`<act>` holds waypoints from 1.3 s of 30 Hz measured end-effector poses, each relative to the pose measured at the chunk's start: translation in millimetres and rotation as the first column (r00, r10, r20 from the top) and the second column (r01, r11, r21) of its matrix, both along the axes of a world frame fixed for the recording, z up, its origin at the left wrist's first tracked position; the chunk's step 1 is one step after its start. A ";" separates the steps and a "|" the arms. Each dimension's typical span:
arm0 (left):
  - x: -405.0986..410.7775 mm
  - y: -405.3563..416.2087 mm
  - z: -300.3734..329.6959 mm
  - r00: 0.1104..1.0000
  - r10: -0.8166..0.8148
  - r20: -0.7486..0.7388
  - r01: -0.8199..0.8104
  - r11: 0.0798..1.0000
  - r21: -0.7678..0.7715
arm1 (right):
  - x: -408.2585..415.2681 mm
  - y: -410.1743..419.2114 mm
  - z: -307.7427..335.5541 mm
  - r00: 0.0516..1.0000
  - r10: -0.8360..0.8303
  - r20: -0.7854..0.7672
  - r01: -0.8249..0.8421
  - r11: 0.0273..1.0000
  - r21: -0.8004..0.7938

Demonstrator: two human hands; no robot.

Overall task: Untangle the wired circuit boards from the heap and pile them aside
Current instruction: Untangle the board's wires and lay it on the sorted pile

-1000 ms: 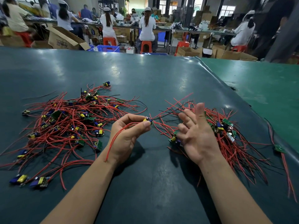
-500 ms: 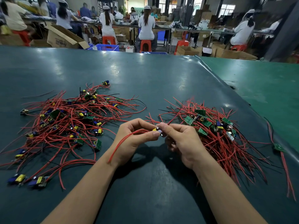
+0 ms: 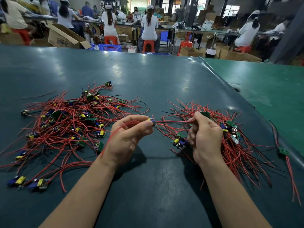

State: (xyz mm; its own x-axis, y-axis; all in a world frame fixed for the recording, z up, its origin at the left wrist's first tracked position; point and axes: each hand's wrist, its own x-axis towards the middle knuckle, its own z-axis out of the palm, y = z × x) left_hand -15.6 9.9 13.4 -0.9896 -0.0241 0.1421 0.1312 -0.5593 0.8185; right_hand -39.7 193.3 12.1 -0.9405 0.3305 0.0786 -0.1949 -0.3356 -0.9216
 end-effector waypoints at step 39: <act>3.5 19.3 -15.4 0.961 -0.224 0.160 0.273 0.858 -0.435 | 16.3 -21.6 -6.6 0.924 0.357 0.137 -0.377 0.912 0.163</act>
